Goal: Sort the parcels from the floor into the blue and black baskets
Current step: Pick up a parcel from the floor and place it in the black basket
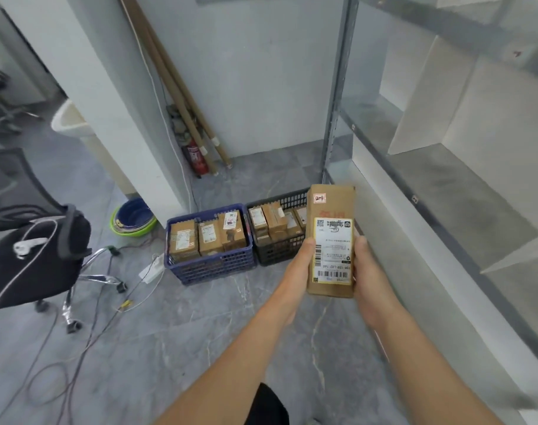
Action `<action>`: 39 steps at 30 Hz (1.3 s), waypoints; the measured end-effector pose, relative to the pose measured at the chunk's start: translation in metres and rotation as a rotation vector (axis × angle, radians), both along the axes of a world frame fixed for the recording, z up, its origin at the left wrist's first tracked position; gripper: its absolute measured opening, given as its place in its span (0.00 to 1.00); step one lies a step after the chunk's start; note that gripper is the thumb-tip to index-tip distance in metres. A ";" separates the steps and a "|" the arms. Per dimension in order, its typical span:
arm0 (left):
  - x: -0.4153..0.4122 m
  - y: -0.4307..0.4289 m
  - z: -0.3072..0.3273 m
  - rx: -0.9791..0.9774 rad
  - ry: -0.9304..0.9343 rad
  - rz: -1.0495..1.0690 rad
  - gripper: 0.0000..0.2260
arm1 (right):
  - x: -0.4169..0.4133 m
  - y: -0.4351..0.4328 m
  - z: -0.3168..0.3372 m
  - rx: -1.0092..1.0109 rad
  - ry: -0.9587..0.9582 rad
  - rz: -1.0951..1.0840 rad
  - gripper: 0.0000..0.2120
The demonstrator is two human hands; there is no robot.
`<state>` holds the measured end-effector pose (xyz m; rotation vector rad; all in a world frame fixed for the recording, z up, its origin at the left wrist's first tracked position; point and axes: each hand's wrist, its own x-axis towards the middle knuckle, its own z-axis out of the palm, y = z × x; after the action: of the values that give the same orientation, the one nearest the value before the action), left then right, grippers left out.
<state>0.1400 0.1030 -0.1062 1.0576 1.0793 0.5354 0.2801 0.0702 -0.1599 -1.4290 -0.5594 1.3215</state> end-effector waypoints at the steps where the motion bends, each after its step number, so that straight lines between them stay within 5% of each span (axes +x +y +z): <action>1: 0.006 0.012 -0.002 -0.013 0.003 0.014 0.13 | 0.007 0.014 -0.005 -0.011 0.006 0.006 0.29; 25: 0.139 0.399 -0.159 -0.349 0.116 0.137 0.14 | 0.144 0.404 -0.141 -0.420 0.029 0.067 0.26; 39: 0.225 0.542 -0.337 -0.548 0.284 0.297 0.35 | 0.220 0.565 -0.309 -0.653 0.112 0.156 0.33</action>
<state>0.3653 0.6448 -0.4432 0.4996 1.5401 0.2949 0.5001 0.6352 -0.4689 -1.8401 -0.1618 1.7983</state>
